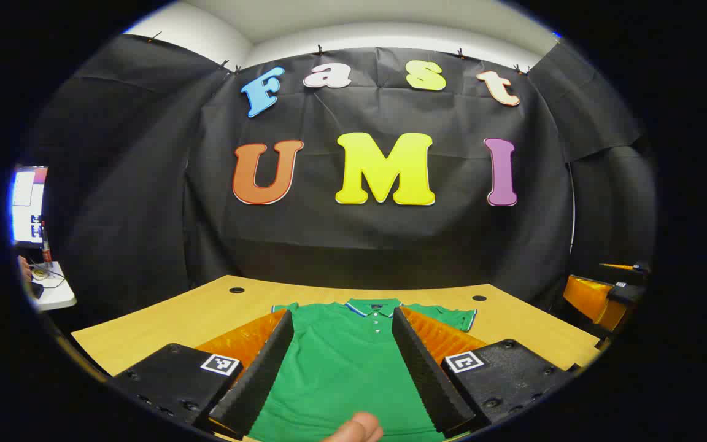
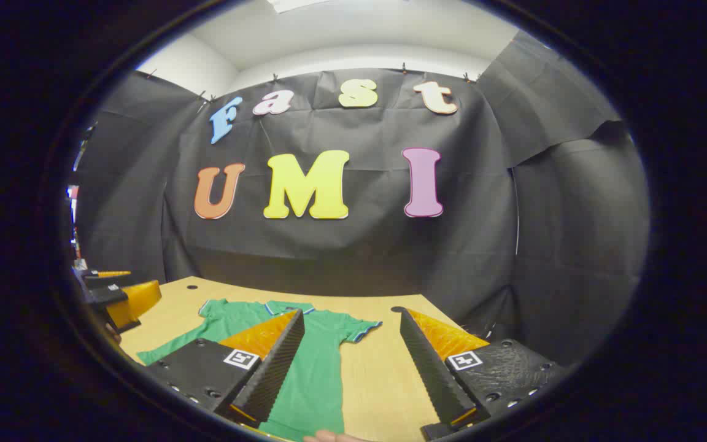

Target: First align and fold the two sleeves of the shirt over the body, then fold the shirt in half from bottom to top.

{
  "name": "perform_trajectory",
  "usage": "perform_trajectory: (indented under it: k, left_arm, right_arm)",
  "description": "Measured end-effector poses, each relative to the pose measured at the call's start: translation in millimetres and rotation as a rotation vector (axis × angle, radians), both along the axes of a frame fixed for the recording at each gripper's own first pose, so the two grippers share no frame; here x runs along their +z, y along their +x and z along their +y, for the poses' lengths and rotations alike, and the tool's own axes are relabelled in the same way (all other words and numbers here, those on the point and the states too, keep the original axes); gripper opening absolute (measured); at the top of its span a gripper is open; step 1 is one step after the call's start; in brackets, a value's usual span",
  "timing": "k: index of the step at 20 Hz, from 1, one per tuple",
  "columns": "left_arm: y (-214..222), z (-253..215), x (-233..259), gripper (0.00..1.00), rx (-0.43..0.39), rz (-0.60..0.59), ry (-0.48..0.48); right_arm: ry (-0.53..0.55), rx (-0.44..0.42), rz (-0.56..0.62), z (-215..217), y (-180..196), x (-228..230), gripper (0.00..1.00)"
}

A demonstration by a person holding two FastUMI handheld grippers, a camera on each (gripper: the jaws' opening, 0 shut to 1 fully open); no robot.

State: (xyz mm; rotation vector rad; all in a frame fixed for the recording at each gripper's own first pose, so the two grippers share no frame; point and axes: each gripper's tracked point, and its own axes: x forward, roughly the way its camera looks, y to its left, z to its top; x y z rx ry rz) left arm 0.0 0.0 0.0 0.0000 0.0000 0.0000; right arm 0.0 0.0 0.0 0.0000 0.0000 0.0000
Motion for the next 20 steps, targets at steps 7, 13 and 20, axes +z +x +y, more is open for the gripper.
perform_trajectory:
  k: [7, 13, 20]
  left_arm:
    - [-13, 6, 12, 1.0, -0.02, -0.017, 0.005]
    - [-15, -13, 0, 1.0, -0.061, 0.009, 0.033]
    - [-11, -19, -10, 1.0, -0.073, 0.042, 0.04]
  right_arm:
    - [-0.062, 0.015, -0.012, 32, -24, 4, 0.95]
    - [-0.065, -0.023, -0.042, 23, -27, 11, 0.95]
    - [-0.048, -0.005, 0.003, 25, -22, -3, 0.95]
